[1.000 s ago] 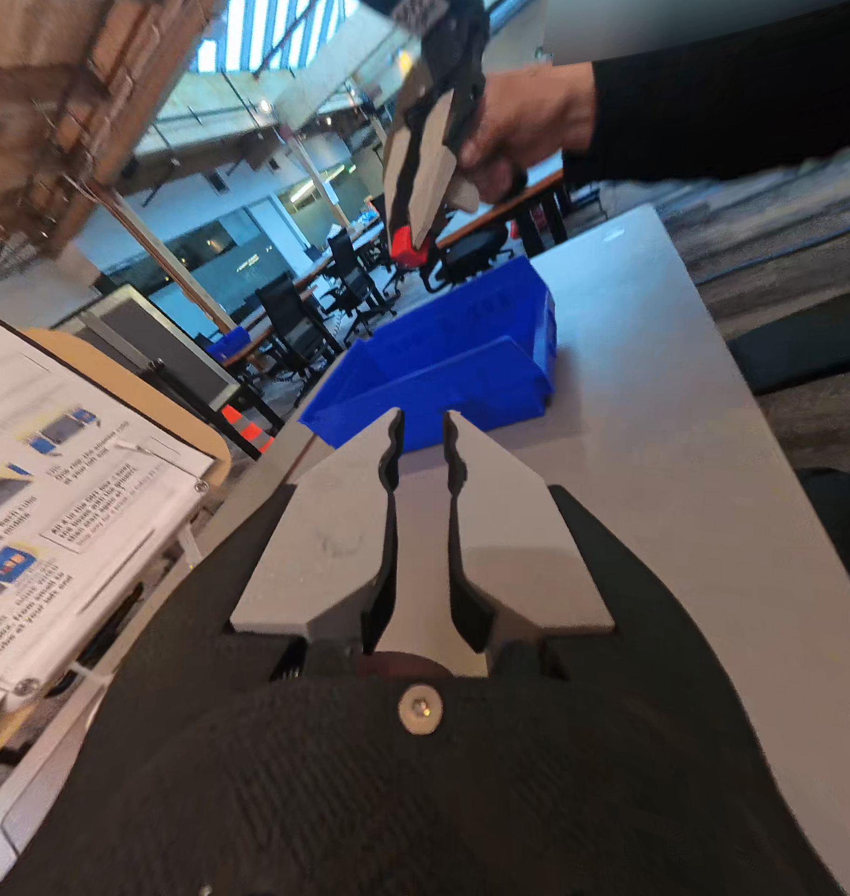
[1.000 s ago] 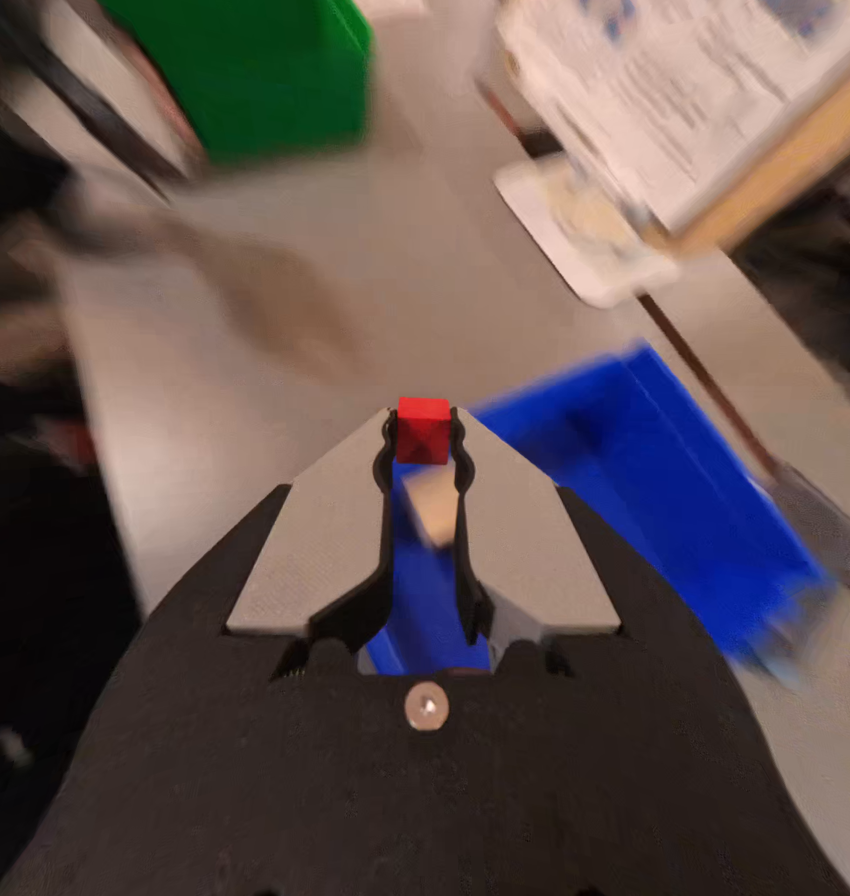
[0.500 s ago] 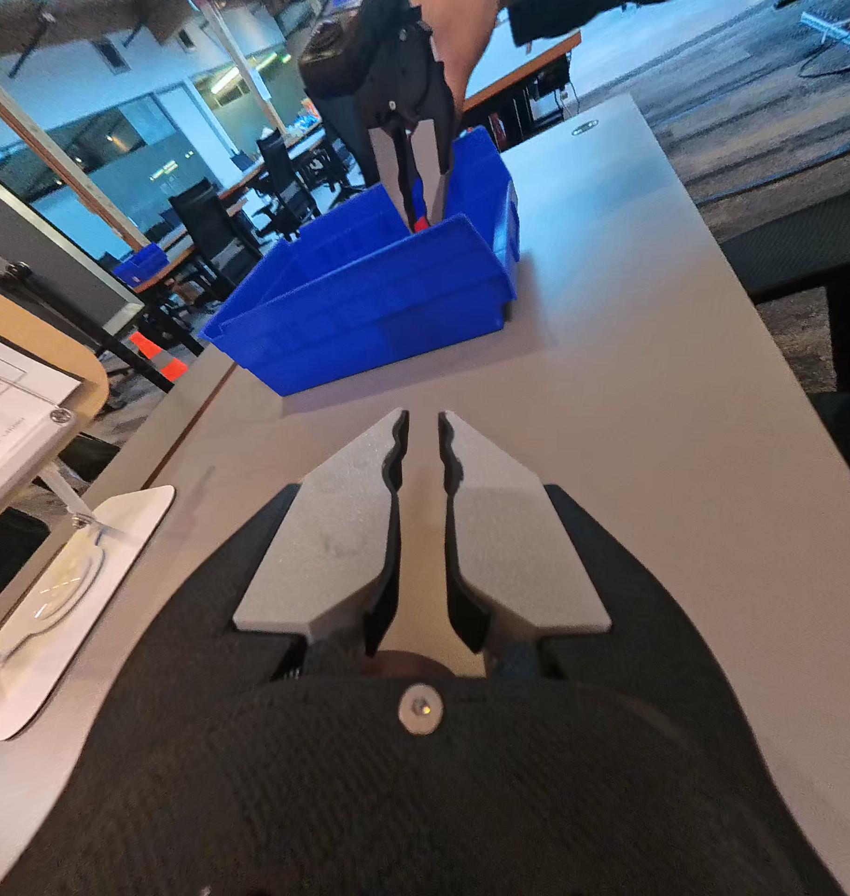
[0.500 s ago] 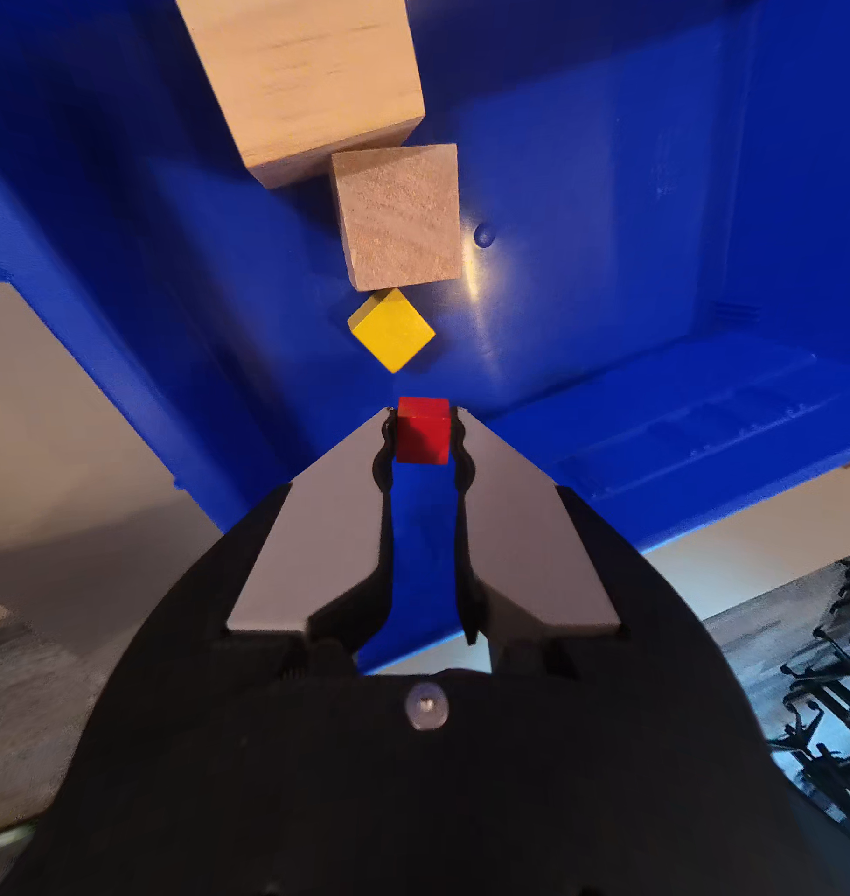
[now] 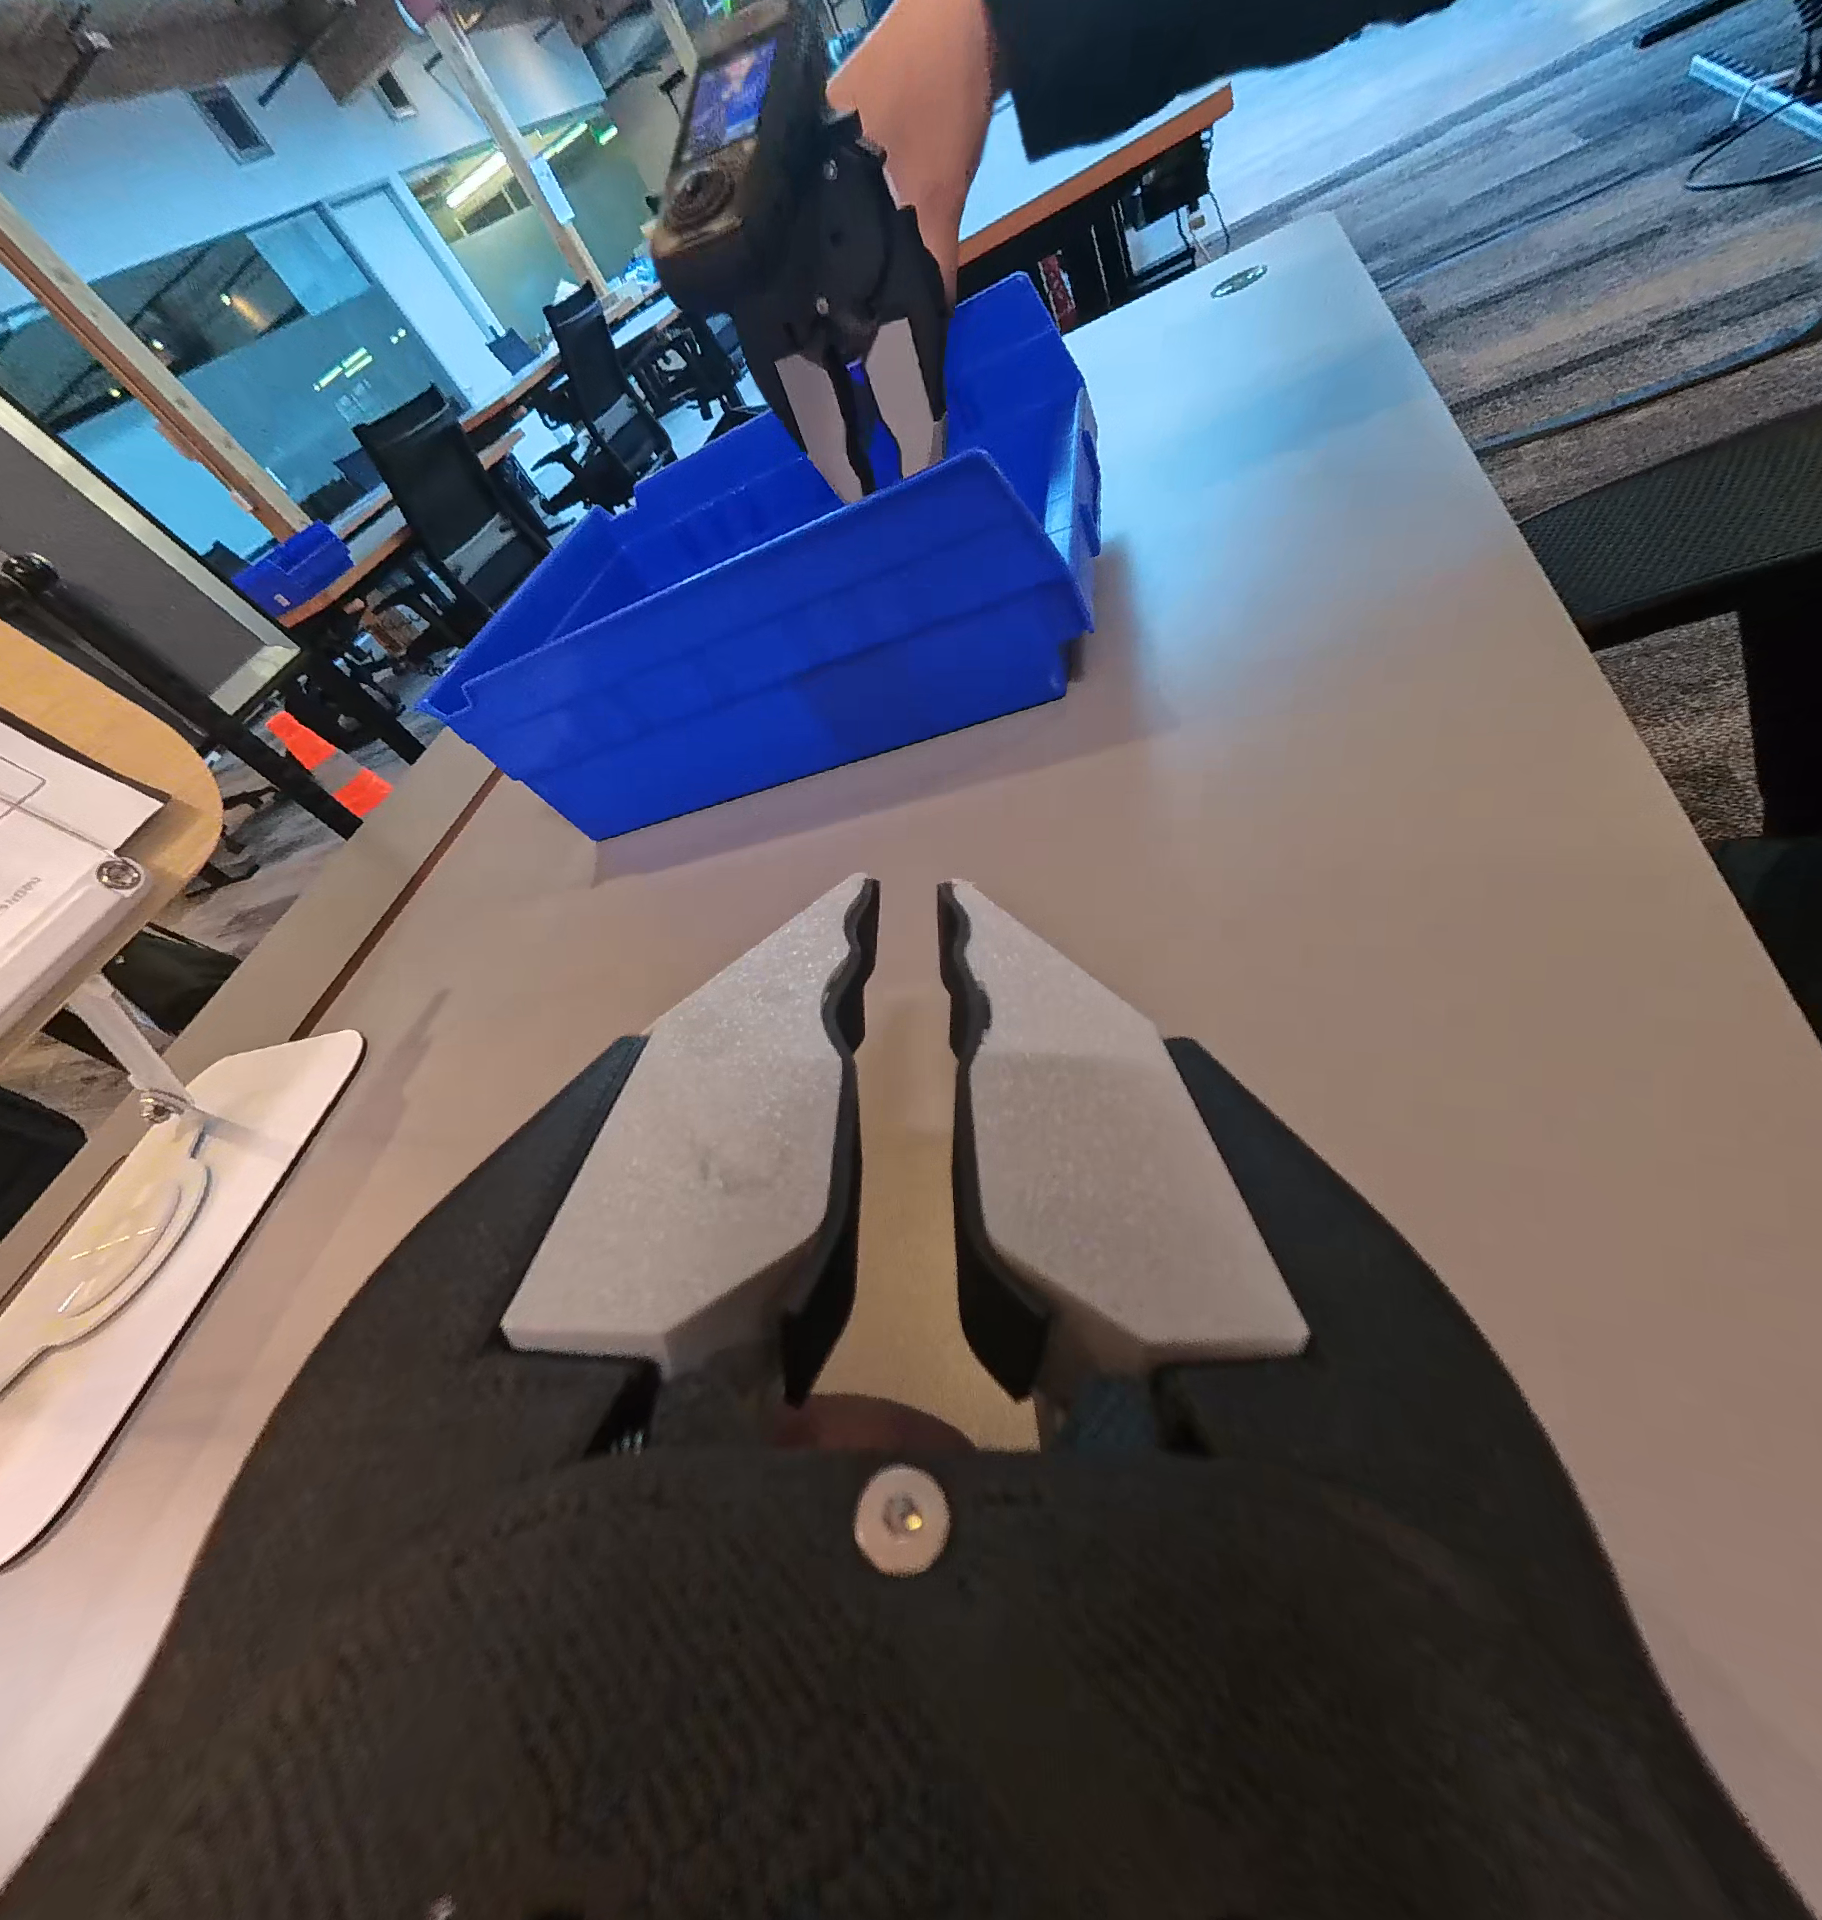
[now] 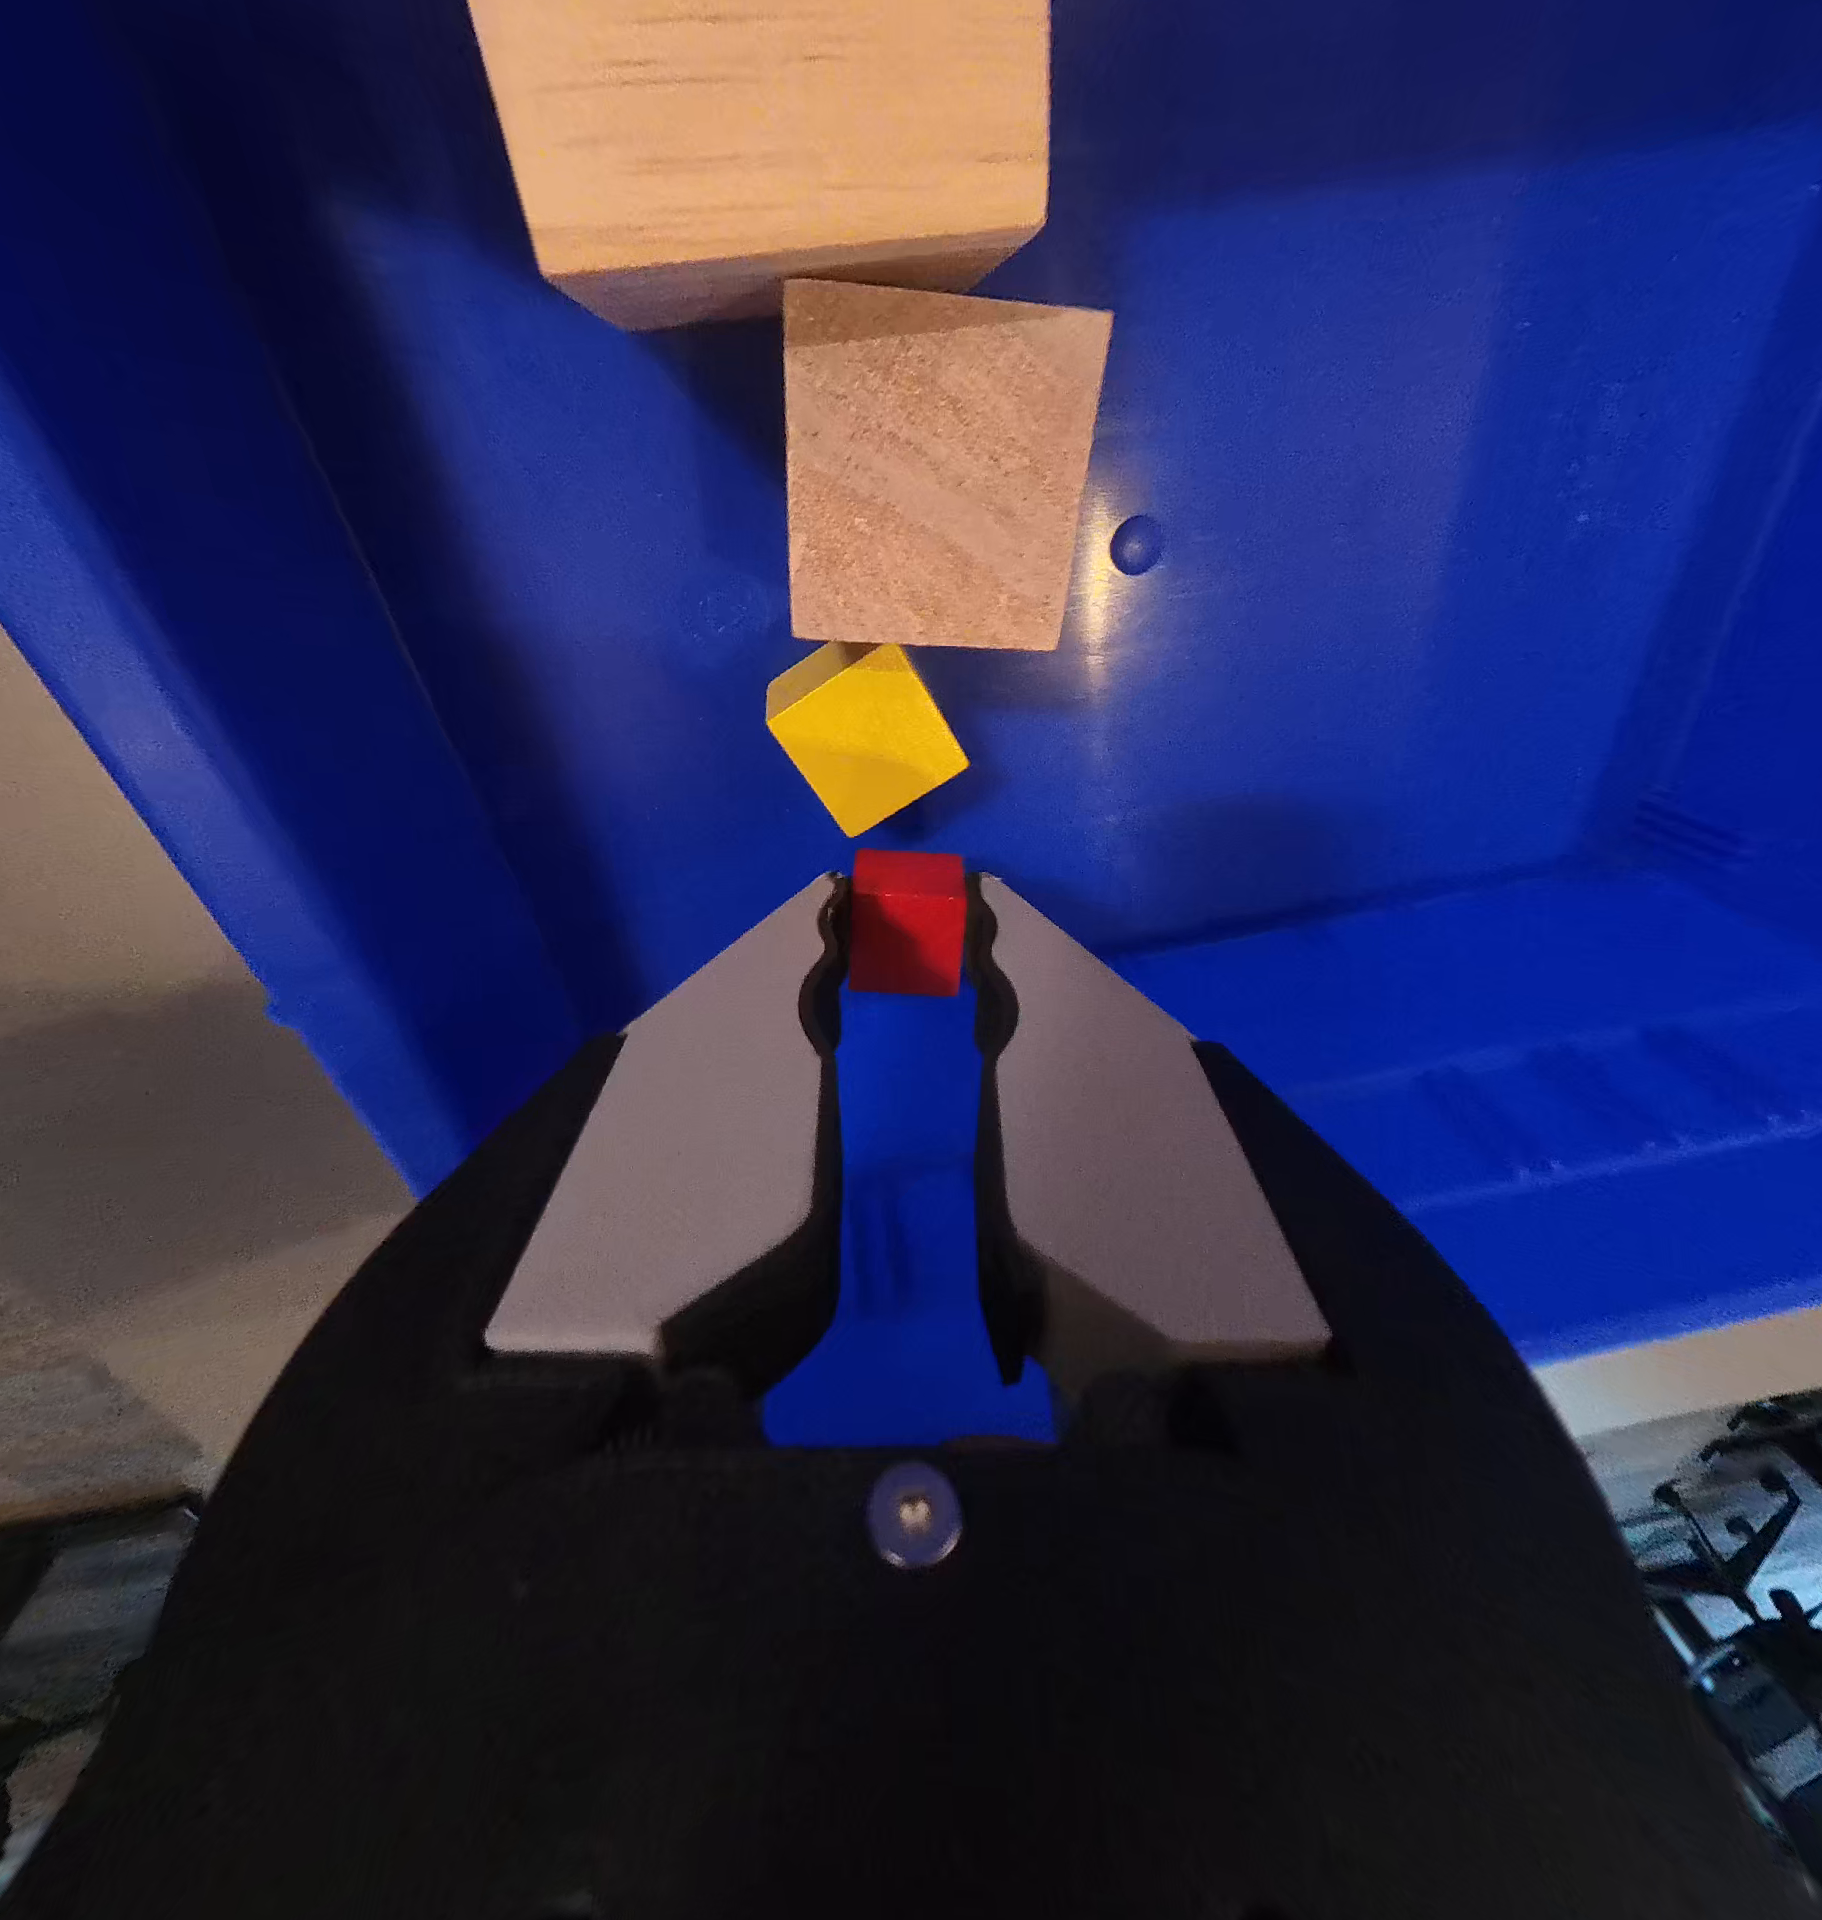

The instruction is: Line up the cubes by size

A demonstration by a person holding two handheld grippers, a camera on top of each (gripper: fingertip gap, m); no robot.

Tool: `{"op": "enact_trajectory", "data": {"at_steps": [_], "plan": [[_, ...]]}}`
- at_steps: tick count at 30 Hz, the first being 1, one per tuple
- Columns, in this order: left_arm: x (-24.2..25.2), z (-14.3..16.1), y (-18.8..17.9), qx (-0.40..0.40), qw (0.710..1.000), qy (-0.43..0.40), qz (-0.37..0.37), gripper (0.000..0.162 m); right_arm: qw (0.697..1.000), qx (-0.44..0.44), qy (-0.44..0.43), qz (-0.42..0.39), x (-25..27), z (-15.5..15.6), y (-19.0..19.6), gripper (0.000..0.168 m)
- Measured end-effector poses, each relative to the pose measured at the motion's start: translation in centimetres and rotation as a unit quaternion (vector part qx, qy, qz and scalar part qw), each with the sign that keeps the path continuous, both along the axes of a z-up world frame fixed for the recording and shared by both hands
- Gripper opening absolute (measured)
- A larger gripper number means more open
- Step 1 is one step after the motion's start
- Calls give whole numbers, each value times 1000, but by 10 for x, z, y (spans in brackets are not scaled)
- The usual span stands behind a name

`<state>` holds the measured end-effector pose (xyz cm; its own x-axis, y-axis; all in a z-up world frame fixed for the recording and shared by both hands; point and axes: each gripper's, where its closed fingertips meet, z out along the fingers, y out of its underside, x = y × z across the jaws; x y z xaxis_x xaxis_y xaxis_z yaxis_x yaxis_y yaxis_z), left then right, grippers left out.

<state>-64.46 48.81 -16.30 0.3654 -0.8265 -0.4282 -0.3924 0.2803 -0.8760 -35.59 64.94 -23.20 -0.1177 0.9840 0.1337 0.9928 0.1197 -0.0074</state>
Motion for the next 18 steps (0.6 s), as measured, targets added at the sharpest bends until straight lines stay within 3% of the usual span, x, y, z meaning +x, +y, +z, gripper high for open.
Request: {"op": "enact_trajectory", "data": {"at_steps": [7, 11, 18], "plan": [[-1, -1, 1, -4, 1000, -3, 1, 9, 1000, 4, -1, 23, -2, -7, 2, 20], [0, -2, -1, -5, 1000, 0, -3, 9, 1000, 5, -7, 15, 2, -7, 1, 44], [2, -3, -1, -8, 1000, 1, -5, 10, 999, 14, 21, 32, -15, 1, -4, 50]]}}
